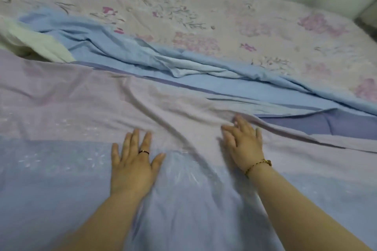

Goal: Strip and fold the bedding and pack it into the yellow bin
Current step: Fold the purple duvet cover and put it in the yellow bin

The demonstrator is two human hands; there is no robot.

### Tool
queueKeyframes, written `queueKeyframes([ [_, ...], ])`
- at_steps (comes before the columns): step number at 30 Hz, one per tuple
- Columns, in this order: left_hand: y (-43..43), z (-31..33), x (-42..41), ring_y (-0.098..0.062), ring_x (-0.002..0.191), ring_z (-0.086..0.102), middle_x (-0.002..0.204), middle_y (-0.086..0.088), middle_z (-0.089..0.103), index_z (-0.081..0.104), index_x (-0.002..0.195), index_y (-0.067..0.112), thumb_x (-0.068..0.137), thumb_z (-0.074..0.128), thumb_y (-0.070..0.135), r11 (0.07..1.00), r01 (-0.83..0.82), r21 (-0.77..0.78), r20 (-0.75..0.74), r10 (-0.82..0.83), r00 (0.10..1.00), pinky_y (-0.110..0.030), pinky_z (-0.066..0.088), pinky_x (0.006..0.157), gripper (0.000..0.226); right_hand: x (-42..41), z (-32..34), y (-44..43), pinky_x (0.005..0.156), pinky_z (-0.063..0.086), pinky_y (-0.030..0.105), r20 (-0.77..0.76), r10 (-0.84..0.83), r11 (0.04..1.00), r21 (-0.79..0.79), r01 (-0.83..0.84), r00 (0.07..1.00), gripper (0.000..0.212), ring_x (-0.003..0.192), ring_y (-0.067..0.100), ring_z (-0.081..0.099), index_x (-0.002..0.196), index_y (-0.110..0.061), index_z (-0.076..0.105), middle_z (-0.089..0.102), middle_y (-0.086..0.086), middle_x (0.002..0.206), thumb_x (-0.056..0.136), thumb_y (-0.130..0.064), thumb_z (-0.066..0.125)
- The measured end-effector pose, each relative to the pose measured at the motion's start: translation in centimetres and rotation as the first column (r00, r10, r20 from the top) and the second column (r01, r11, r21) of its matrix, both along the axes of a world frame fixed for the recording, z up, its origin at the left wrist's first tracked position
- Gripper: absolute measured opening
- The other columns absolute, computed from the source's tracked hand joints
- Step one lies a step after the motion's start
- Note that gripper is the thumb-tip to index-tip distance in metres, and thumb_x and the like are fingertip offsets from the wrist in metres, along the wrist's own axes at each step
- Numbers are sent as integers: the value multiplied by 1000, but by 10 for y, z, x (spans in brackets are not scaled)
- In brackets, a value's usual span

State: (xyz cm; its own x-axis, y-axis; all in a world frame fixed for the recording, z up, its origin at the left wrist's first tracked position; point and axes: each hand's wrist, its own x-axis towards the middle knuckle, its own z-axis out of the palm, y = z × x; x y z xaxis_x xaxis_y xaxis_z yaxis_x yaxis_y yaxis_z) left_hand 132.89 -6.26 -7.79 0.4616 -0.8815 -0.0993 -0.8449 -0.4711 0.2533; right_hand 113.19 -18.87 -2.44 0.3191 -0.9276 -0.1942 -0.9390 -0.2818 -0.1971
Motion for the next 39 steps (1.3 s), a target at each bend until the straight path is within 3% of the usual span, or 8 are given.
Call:
queueKeyframes([
  [4, -11, -32, -6, -32, 122, 37, 131, -24, 52, 58, 123, 4, 86, 23, 52, 988, 12, -153, 76, 0, 997, -38, 14, 102, 70, -47, -10, -62, 107, 25, 32, 130, -141, 981, -117, 156, 981, 32, 127, 24, 42, 122, -14, 54, 49, 7, 137, 94, -24, 44],
  [12, -13, -42, -6, -32, 119, 34, 128, -28, 52, 54, 123, 1, 88, 27, 49, 955, -3, -297, 169, 56, 984, -44, 21, 98, 65, -84, 14, -103, 98, 30, 35, -233, -131, 991, -2, 135, 964, 25, 114, 29, 46, 104, -18, 53, 55, 9, 119, 88, -37, 56],
  [16, -13, -42, -6, -30, 119, 33, 128, -28, 53, 53, 124, 2, 79, 35, 41, 957, 11, -289, 205, 51, 978, -35, 14, 107, 62, -82, 11, -111, 72, 33, 30, -179, -16, 998, 63, 28, 984, 15, 92, 29, 50, 85, -10, 51, 60, 18, 100, 92, -23, 51],
  [20, -12, -43, -3, -30, 120, 33, 128, -28, 53, 48, 126, 5, 81, 34, 41, 964, 15, -266, 208, 42, 977, -29, 7, 108, 60, -74, 18, -123, 83, 41, 37, -47, -12, 996, -94, 7, 999, 24, 104, 39, 53, 107, -2, 60, 60, 24, 112, 95, -17, 45],
  [25, -14, -44, -3, -30, 120, 32, 129, -29, 52, 45, 128, 7, 94, 7, 56, 965, 26, -263, 179, 22, 984, -32, 8, 104, 71, -50, 15, -160, 94, 38, 41, -166, -162, 974, -185, 131, 973, 33, 113, 38, 49, 120, -6, 54, 54, 23, 124, 99, -22, 34],
  [31, -14, -49, -1, -32, 121, 31, 130, -29, 50, 47, 128, 6, 92, 18, 55, 932, 9, -361, 177, 59, 982, -18, -12, 111, 68, -73, -23, -122, 116, 3, 40, -120, -217, 969, -148, 199, 969, 53, 143, 26, 9, 147, -16, 16, 9, 10, 156, 99, -32, 29],
  [35, -15, -49, -4, -41, 122, 30, 136, -32, 41, 47, 129, 1, 80, 30, 45, 921, -43, -386, 55, 70, 996, -59, 19, 107, 68, -118, -24, -63, 115, -9, 41, -152, -230, 970, -114, 214, 961, 60, 145, 21, -8, 149, -22, 2, -9, 3, 157, 98, -42, 26],
  [39, -8, -71, 12, -37, 137, 24, 153, -16, 20, 31, 141, 19, 84, 24, 54, 952, -119, -281, -28, 116, 993, -53, 17, 113, 67, -175, -31, 30, 117, -9, 42, -221, -340, 932, 52, 359, 914, 78, 144, 17, -16, 146, -25, -14, -18, -1, 156, 83, -69, -6],
])
